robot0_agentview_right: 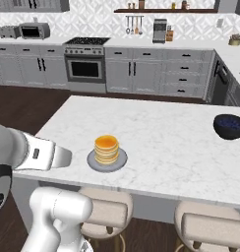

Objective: Take the strawberry from the fridge and place it on top of the pancake, located on the dining counter.

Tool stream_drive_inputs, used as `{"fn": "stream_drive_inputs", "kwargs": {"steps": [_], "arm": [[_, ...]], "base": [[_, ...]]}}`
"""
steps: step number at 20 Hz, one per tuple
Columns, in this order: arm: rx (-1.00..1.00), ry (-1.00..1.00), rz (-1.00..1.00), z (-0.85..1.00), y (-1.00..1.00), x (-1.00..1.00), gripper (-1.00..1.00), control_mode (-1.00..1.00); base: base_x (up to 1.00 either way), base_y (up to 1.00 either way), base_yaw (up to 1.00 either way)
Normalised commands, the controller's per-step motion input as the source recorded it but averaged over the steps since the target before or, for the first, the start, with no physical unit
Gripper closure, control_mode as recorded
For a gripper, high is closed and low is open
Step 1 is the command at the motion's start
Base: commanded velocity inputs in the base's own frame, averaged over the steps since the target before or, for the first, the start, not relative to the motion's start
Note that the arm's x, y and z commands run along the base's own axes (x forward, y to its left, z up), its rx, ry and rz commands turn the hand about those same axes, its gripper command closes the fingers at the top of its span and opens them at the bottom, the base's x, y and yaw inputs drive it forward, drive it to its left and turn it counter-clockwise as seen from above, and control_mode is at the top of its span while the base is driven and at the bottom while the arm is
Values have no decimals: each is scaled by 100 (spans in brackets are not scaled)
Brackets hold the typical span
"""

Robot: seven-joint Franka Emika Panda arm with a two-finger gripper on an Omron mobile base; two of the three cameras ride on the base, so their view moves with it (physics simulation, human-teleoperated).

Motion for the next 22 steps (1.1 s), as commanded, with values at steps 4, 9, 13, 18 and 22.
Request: {"fn": "stream_drive_inputs", "kwargs": {"steps": [4, 9, 13, 18, 22], "arm": [[5, 6, -1, 0, -12, 66, 100, -100], [7, 10, 7, 0, -15, 93, 100, -100], [-2, 17, 2, -24, 5, 72, 100, -100], [-8, 9, 0, -47, 7, 52, 100, -100], [-1, 2, 0, -47, 0, 51, 100, -100]], "base": [[18, -5, -4], [0, 0, 0], [0, 0, 0], [0, 0, 0], [0, 0, 0]]}}
